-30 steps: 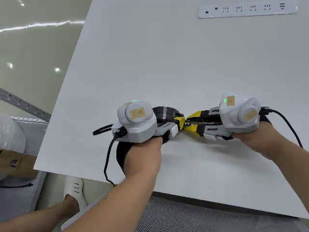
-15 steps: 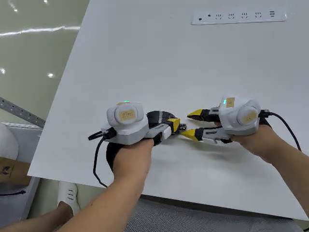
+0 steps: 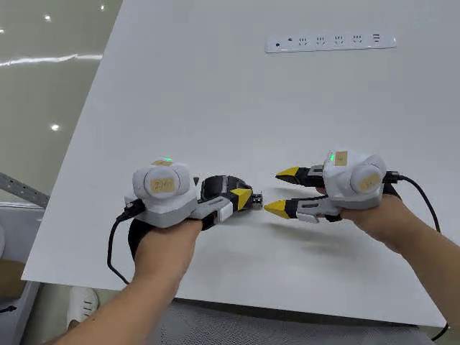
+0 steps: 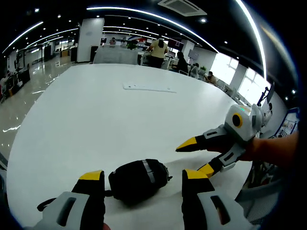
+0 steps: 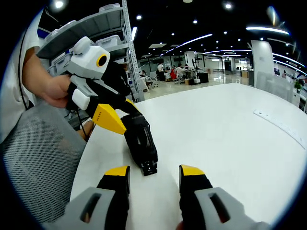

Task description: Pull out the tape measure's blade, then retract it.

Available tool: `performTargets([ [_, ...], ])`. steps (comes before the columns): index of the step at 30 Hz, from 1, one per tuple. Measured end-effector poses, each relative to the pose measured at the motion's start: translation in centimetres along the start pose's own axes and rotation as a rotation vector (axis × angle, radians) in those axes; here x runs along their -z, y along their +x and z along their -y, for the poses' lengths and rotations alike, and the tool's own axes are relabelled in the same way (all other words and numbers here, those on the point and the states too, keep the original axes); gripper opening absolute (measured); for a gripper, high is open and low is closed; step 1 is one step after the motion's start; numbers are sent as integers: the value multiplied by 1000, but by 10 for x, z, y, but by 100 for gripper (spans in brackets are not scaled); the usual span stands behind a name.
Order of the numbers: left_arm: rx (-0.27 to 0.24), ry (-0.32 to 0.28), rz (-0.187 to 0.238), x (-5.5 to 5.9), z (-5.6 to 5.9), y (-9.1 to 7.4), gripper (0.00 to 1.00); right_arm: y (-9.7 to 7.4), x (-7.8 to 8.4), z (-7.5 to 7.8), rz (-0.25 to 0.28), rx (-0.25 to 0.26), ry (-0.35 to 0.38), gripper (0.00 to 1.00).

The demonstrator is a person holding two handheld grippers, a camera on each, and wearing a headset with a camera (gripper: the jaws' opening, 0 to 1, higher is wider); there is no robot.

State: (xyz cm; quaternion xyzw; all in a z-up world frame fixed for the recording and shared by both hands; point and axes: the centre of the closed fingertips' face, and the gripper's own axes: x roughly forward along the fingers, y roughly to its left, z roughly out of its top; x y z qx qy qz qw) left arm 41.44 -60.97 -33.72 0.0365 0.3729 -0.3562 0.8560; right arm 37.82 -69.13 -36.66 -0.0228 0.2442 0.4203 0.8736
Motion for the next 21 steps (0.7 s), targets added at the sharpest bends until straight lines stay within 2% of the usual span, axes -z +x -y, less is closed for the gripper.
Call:
performTargets([
  [4, 22, 62, 2, 1, 1, -4, 63, -7, 0, -2, -1, 23, 13, 43],
  [7, 35, 86, -7, 4, 0, -6, 65, -14, 0, -1, 10, 37, 22, 43],
  [12, 55, 113, -8, 8, -3, -10, 66, -26, -1, 0, 9, 67, 27, 45],
  [21, 134, 159, -1, 12, 6, -22, 67, -52, 1, -1, -2, 110, 39, 49],
])
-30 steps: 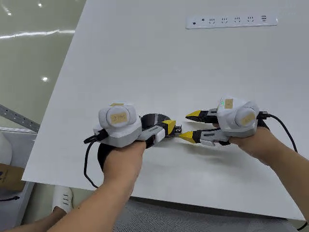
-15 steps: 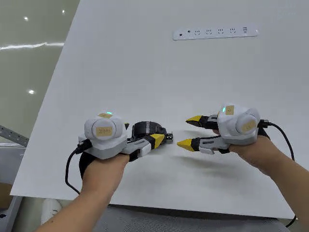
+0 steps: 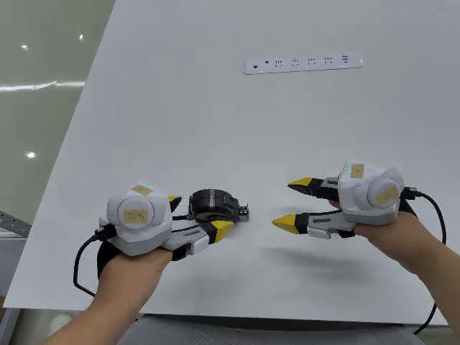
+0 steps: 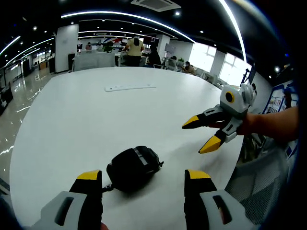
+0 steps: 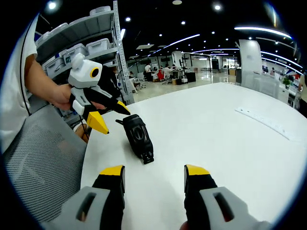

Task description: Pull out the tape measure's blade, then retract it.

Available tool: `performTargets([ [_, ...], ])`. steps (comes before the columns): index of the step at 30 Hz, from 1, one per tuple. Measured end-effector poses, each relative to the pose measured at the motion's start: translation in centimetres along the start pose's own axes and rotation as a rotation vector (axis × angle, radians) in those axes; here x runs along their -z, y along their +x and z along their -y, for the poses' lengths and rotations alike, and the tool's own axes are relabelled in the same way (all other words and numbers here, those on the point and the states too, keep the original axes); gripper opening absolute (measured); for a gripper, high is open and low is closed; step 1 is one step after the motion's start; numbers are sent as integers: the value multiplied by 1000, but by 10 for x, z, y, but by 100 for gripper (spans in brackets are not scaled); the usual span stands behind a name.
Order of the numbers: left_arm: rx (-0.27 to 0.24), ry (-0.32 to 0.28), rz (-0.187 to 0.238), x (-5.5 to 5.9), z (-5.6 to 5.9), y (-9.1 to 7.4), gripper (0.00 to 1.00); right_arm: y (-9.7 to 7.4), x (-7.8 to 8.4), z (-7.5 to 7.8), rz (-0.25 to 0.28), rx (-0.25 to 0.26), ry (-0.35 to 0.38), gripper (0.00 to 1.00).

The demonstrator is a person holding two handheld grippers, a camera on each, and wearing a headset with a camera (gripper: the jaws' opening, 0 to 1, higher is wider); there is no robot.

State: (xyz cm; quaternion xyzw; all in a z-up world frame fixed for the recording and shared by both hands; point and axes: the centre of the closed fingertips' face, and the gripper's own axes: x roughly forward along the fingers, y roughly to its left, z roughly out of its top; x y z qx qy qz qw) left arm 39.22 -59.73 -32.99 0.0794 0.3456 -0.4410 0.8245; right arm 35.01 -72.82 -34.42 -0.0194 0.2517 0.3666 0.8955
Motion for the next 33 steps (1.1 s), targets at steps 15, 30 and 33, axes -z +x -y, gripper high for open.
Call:
performTargets([
  [15, 48, -8, 13, 10, -8, -23, 68, -37, 10, 1, -19, 86, 36, 58],
  [30, 85, -25, 9, 26, -14, -45, 74, -69, 25, 0, -60, 149, 61, 67],
  [33, 88, -23, 13, 27, -15, -48, 75, -77, 27, 3, -57, 172, 72, 70],
])
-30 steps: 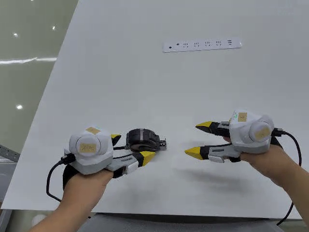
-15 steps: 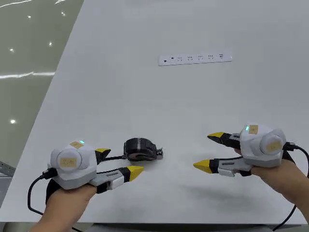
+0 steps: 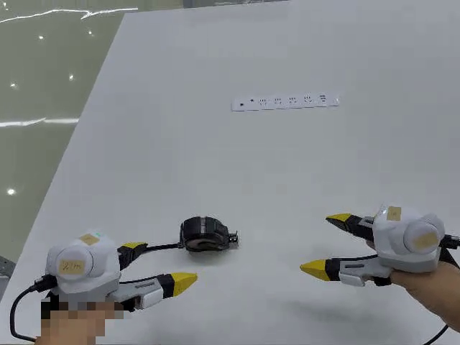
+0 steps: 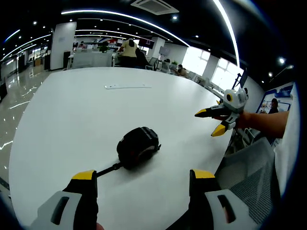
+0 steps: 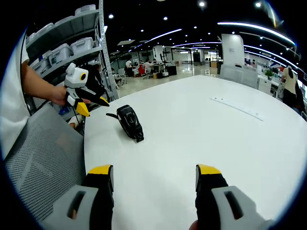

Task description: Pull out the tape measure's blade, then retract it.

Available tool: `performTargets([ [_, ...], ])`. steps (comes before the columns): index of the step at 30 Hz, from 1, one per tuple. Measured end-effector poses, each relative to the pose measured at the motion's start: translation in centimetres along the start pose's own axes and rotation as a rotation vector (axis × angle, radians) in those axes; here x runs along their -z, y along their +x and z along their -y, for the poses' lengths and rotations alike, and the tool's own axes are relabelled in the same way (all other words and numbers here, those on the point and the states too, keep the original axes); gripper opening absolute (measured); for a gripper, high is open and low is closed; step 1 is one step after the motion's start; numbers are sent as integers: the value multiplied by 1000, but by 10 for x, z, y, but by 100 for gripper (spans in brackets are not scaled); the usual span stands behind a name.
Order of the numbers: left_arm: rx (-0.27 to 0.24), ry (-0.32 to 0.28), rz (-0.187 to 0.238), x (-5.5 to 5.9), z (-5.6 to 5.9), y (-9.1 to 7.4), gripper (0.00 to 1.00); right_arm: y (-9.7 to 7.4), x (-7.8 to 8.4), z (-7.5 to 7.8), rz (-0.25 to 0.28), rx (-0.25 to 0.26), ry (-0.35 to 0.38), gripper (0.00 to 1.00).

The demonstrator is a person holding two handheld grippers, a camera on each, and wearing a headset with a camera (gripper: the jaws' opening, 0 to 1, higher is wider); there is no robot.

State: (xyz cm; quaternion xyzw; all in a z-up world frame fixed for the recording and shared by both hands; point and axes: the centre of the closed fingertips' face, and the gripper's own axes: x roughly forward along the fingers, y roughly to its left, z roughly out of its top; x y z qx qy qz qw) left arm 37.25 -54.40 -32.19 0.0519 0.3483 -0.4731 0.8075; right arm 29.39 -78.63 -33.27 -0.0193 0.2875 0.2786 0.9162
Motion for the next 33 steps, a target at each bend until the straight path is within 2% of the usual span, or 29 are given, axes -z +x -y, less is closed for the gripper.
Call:
performTargets([
  [11, 8, 2, 8, 5, -3, -15, 82, -28, 12, 3, -19, 43, 16, 77],
  [17, -13, 5, -1, 11, -10, -24, 84, -41, 18, 4, -33, 67, 23, 83],
  [29, -53, 2, 18, 11, -20, -46, 90, -62, 28, 1, -50, 104, 35, 90],
  [33, -58, 9, 9, 14, -22, -51, 91, -69, 33, 1, -54, 117, 46, 92],
])
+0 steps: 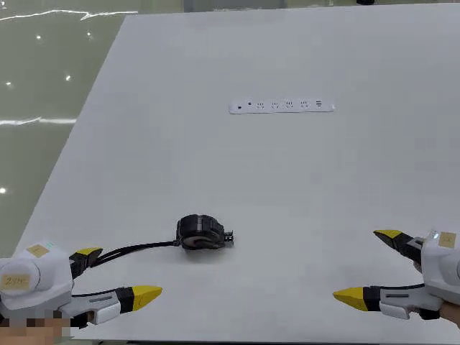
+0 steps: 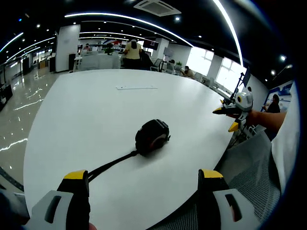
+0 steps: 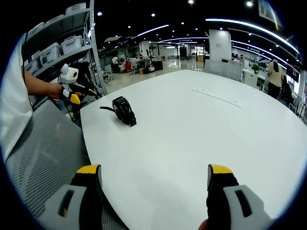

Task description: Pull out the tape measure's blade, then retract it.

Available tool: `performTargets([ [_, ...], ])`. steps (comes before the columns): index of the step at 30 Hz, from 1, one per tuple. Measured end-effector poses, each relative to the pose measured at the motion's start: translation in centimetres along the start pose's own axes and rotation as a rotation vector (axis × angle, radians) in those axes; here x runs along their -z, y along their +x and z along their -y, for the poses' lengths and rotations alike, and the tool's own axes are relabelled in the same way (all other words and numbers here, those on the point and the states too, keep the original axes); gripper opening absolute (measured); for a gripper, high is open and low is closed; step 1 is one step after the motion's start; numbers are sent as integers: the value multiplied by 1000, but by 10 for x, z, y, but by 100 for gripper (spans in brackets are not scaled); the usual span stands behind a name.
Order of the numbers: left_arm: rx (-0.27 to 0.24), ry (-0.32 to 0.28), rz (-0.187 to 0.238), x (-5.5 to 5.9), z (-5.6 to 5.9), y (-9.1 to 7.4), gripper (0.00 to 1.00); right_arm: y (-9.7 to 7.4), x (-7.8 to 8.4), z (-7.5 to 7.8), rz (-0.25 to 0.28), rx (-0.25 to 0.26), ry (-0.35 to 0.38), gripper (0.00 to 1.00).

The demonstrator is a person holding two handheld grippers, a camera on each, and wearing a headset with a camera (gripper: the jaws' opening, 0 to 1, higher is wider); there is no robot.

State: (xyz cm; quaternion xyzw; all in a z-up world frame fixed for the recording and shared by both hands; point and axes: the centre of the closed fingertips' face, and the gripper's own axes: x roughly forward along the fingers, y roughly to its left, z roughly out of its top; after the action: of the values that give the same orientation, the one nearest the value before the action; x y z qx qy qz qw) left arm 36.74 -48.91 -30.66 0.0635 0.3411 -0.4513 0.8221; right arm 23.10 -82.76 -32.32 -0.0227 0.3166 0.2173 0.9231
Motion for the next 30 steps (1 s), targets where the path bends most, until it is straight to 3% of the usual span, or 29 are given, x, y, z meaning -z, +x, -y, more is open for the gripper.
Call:
performTargets([
  [12, -16, -6, -8, 6, -8, -11, 93, -8, 13, -4, -16, 11, 28, 96],
  [30, -17, -10, -8, 6, -10, -13, 93, -4, 13, -10, -24, -7, 18, 97],
])
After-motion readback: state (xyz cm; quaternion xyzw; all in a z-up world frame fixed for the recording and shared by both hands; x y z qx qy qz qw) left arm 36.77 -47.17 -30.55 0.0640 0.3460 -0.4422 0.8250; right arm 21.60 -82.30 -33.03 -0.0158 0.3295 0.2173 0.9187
